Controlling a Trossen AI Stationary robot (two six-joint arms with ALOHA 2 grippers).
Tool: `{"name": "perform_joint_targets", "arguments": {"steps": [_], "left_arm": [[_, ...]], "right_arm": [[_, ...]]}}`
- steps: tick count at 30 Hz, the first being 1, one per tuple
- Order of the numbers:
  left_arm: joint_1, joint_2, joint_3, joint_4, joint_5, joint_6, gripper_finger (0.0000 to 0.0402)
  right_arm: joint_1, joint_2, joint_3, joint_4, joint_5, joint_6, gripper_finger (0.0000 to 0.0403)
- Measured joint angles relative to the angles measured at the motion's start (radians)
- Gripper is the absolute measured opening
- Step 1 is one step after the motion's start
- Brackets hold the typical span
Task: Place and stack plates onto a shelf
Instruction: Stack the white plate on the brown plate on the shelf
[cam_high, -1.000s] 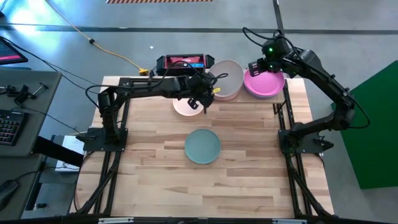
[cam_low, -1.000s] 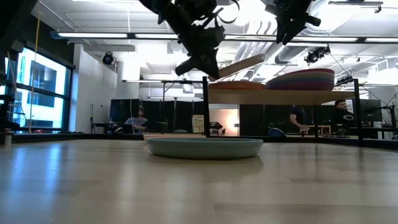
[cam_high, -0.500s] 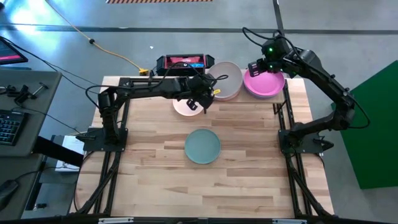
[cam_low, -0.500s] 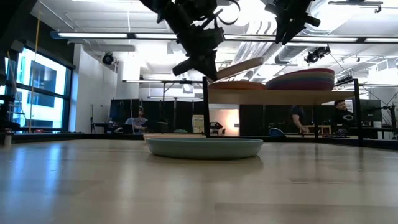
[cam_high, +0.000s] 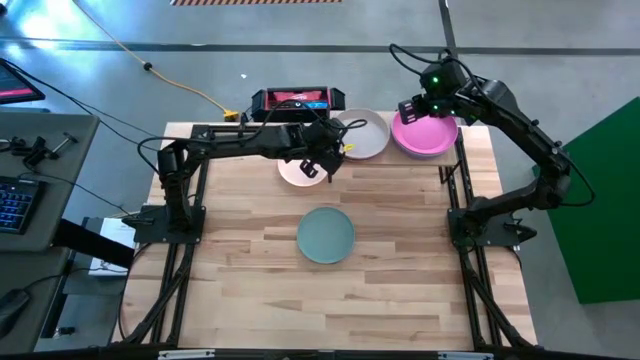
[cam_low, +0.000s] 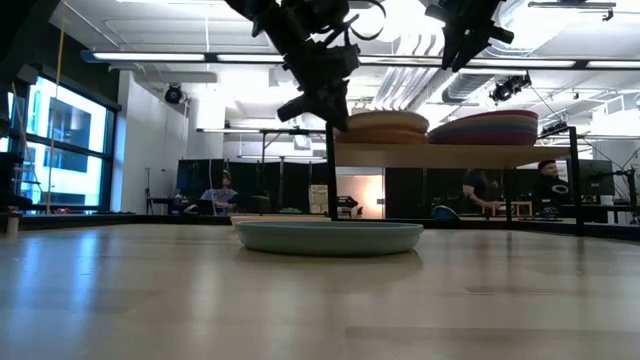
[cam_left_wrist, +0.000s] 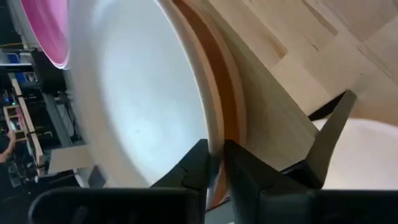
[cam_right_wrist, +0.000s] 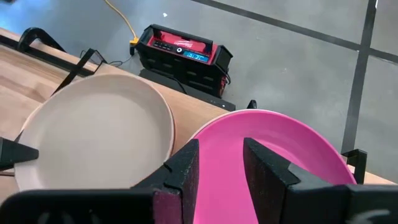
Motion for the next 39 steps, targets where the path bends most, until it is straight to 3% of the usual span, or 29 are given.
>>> {"name": "perform_joint_targets", "arguments": {"steps": [12,27,39], "left_arm": [[0.0,0.0,0.0,-0.005,-0.009,-0.023,0.0074],[-0.008,-0.003,0.003,-0.04,-0.024,-0.182,0.0118],[-0.058,0.001,0.077,-0.162,-0.026,-0.174,0.012]], "right_arm": [[0.0,0.0,0.0,0.0,0.0,-0.003,0.0105],[0.0,0.0,0.0,0.001,0.0,-0.011,0.0105],[0.0,0.0,0.0,0.001,0.0,-0.011,0.0105]]}}
